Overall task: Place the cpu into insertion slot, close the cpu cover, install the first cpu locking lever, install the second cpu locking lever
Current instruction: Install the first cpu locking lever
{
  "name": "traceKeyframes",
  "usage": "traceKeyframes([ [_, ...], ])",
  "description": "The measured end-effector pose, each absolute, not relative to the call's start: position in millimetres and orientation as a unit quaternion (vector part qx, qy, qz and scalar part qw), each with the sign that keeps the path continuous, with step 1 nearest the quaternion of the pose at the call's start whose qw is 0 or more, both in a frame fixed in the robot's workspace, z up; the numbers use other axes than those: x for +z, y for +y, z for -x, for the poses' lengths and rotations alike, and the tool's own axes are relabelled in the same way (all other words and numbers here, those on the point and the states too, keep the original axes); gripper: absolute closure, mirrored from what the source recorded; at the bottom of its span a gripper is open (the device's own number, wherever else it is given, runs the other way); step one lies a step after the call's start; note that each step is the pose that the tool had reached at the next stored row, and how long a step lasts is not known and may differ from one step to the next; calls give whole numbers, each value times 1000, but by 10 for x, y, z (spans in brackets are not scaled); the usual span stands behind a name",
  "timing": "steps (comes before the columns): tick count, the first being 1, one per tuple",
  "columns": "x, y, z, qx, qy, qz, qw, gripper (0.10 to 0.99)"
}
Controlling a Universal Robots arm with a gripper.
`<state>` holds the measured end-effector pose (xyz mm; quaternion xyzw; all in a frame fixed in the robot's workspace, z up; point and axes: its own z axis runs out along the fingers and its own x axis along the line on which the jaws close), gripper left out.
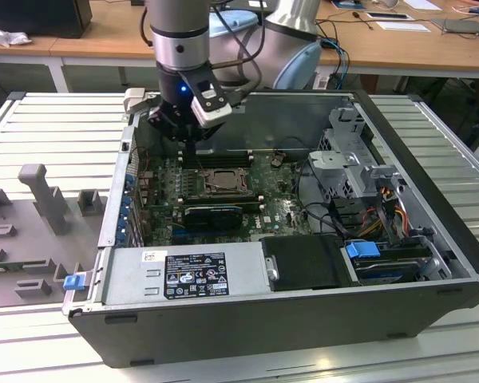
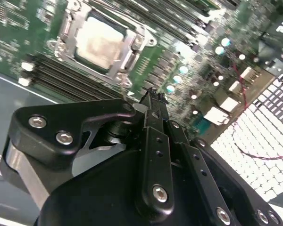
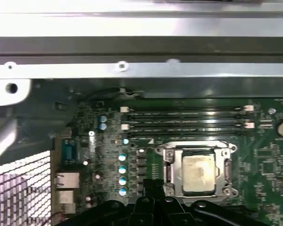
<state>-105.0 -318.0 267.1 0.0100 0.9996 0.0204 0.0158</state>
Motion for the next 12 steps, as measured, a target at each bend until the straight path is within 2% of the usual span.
traceKeyframes([
  [12,2591,-3013,1182,20,1000,-9,16,980],
])
